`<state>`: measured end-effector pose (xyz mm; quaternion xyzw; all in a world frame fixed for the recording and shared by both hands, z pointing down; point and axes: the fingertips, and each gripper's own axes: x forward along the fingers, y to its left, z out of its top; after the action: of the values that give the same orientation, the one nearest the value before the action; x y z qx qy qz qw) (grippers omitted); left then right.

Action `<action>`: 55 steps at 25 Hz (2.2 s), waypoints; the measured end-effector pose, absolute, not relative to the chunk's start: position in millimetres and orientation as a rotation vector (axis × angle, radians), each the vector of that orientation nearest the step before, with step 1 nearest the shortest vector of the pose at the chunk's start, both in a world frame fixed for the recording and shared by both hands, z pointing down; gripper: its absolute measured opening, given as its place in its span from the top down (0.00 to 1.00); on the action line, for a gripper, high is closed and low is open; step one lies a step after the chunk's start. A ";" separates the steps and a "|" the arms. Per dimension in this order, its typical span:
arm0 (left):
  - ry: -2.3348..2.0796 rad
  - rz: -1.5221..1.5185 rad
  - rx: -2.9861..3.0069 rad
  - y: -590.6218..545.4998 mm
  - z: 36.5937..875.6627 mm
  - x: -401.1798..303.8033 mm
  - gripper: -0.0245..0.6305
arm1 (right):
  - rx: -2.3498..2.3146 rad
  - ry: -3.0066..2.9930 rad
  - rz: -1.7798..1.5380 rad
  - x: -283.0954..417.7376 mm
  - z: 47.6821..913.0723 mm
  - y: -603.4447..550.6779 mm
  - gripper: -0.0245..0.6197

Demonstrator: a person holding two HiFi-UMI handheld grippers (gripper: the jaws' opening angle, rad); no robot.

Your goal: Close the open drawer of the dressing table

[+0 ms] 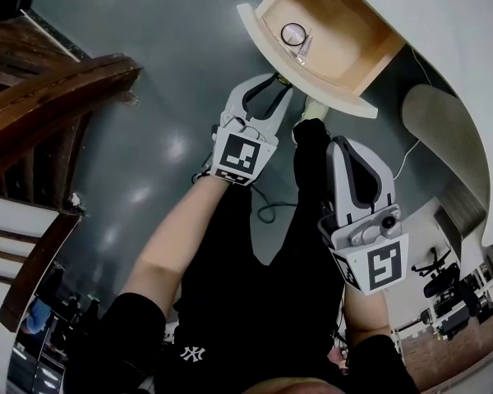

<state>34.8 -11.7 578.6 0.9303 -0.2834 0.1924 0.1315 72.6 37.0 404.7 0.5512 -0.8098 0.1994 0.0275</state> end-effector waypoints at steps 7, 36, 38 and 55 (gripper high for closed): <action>-0.805 0.538 2.741 -37.1 575.8 66.3 0.80 | 1.768 -2.443 0.595 109.0 419.0 30.3 0.94; -0.813 0.289 2.841 -134.4 559.0 168.2 0.80 | 1.759 -2.385 0.536 167.5 465.9 -35.9 0.94; -0.818 0.270 2.838 -141.8 559.1 173.2 0.80 | 1.752 -2.383 0.536 169.3 468.1 -42.6 0.94; -0.776 0.176 2.850 -156.8 565.9 192.2 0.80 | 1.740 -2.375 0.530 159.3 482.5 -53.0 0.94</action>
<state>192.2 -156.8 565.9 0.9592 -0.2611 0.0591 0.0911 159.3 -53.0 482.5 0.5801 -0.7917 0.1766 0.0750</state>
